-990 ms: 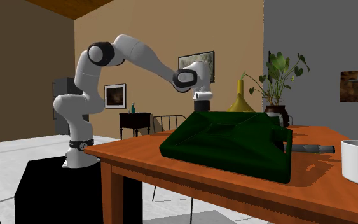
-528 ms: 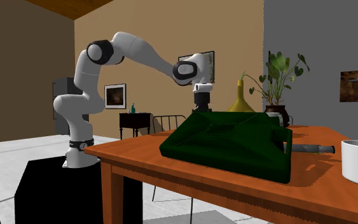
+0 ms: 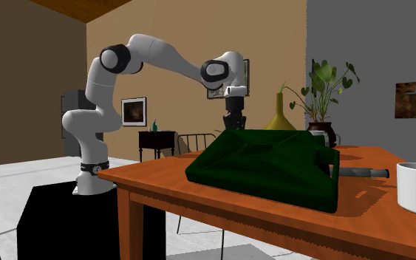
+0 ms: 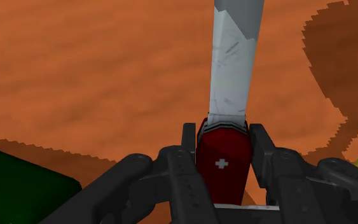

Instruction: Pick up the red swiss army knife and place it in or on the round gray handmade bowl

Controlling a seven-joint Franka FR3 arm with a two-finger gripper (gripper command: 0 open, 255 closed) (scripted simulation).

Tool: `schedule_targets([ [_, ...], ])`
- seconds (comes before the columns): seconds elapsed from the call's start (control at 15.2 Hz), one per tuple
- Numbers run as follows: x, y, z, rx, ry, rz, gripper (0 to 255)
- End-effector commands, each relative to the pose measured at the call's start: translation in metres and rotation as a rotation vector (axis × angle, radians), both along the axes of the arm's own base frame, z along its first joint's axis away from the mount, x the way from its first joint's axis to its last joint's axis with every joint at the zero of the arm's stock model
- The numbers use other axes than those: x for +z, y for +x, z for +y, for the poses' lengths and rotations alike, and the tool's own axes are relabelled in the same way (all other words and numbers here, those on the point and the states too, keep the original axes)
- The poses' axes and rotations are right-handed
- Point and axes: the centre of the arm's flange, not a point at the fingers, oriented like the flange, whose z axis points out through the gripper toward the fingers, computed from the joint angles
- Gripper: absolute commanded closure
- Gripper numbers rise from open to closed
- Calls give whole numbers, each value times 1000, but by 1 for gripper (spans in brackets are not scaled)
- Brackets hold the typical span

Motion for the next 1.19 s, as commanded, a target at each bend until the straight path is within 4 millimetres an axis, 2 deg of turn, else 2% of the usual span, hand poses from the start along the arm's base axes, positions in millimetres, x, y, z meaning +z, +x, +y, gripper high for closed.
schedule_targets([
  [0.0, 11, 0, 0, 0, 0, 0, 255],
  [0.53, 52, 0, 0, 0, 0, 0, 255],
  [1.12, 53, -67, 97, 0, 0, 0, 255],
])
